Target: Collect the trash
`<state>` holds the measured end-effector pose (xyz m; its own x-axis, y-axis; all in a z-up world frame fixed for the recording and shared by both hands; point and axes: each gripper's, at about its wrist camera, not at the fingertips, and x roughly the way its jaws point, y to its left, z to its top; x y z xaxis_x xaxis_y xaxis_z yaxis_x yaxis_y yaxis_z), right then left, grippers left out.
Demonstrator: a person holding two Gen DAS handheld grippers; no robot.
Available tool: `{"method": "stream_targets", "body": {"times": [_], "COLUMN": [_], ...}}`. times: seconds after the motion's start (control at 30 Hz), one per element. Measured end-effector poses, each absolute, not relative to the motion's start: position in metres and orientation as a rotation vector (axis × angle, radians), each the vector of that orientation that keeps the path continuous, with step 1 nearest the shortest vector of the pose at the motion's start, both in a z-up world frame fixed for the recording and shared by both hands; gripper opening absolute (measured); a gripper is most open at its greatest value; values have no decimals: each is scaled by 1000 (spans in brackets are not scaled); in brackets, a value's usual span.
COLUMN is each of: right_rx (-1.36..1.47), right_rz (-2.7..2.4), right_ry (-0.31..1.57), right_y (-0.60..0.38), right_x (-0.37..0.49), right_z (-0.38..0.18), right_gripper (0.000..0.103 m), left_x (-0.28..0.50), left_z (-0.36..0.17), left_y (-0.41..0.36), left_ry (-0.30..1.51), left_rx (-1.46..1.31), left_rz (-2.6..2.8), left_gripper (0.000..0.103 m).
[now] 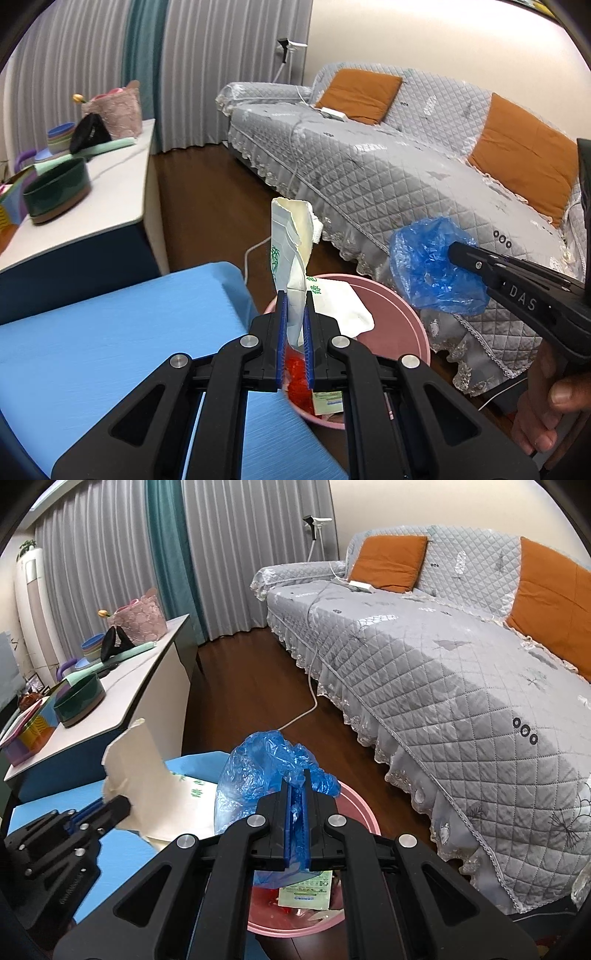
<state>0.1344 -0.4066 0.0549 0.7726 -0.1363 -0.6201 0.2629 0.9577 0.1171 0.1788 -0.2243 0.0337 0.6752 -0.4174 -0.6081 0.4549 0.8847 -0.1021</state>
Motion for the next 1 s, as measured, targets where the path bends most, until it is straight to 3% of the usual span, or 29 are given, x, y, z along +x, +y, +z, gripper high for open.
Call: {"method": "stream_targets", "body": {"times": [0.23, 0.27, 0.37, 0.67, 0.83, 0.9, 1.0], "right_rx": [213, 214, 233, 256, 261, 254, 245], "right_rz": [-231, -239, -255, -277, -281, -280, -271], "right_ry": [666, 669, 679, 666, 633, 623, 610], "right_y": [-410, -411, -415, -416, -411, -408, -402], "right_x": [137, 137, 138, 135, 127, 123, 114], "right_z": [52, 51, 49, 54, 65, 70, 80], "right_gripper": [8, 12, 47, 61, 75, 80, 87], "left_x": [186, 188, 188, 172, 151, 139, 121], "left_z": [26, 25, 23, 37, 58, 67, 78], "left_y": [-241, -243, -243, -212, -181, -166, -149], "left_ry": [715, 722, 738, 720, 684, 669, 647], "left_rx": [71, 72, 77, 61, 51, 36, 19], "left_rz": [-538, -542, -546, -520, -503, -496, -492], "left_gripper": [11, 12, 24, 27, 42, 54, 64]}}
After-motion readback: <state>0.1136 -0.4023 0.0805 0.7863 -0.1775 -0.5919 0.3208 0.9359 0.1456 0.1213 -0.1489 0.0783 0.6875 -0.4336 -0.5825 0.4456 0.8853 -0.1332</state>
